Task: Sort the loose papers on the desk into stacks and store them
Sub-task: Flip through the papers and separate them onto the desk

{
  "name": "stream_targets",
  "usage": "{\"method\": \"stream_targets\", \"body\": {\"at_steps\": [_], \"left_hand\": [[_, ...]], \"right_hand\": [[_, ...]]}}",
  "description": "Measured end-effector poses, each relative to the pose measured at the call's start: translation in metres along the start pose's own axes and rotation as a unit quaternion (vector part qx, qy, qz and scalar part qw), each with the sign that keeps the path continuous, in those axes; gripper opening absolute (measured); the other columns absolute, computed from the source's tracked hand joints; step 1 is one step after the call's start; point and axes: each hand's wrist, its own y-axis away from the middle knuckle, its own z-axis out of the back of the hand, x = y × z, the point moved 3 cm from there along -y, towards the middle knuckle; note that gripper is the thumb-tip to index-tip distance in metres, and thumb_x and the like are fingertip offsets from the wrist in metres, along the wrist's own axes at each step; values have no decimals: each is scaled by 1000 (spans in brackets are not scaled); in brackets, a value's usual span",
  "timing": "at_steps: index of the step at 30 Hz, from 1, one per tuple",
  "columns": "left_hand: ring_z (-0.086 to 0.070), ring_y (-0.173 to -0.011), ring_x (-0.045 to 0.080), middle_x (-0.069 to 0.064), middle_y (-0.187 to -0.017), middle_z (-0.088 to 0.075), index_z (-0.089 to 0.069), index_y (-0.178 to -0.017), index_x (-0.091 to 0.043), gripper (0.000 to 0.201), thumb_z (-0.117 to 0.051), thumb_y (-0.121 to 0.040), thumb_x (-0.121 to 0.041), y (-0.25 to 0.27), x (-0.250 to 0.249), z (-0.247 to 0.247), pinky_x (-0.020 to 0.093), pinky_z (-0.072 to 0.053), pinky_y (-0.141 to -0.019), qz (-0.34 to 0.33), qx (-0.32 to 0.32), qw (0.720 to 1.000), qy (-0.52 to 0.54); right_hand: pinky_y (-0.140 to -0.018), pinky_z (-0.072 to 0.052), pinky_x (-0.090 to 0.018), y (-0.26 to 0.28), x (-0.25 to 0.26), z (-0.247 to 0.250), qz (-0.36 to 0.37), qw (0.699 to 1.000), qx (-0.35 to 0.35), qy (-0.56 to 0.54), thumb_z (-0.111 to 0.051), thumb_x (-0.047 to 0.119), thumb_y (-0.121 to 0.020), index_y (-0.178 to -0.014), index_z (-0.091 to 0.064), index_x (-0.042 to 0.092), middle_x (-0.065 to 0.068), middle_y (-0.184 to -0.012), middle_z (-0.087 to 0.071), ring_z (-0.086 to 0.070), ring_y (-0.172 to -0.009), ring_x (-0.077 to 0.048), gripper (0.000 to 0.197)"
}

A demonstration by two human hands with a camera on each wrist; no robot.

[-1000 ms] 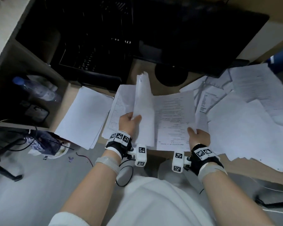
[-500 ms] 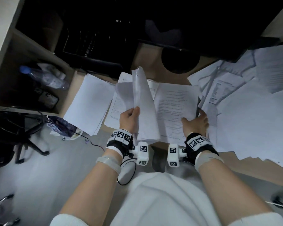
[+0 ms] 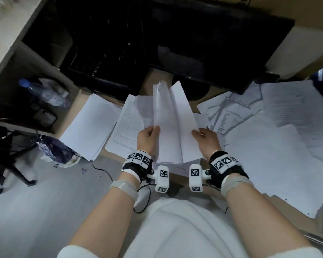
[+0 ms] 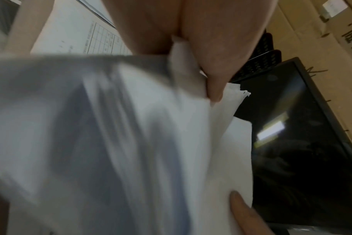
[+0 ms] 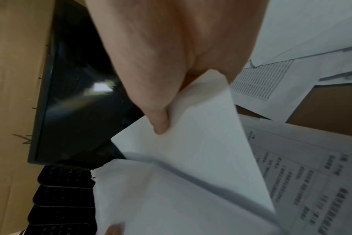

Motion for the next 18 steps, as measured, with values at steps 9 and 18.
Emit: {"method": "stream_targets", "body": {"at_steps": [9,18], "left_hand": [[-67,-63,20,2,-68,-70,-72,-79,-7,25,-79,-80,-31,-6,23,42,25,-50,-54,76,56,995,-39],[-51,-57,24,7,-62,-58,-62,-68,0,44,-71,-81,-41,-74,59,218,29,-39,-53,55,-143,984,-93]], "right_hand": [[-99,-46,-37,3,25,-54,17,998,68,2,-57,26,-99,-114,-66,4,-4,-115,-66,-59,-107,-22,28],[-78,-39,-30,-12,44,-192,-59,993,23,102,-57,29,-93,-87,-63,8,-10,-93,-62,-57,-89,-27,23]]}}
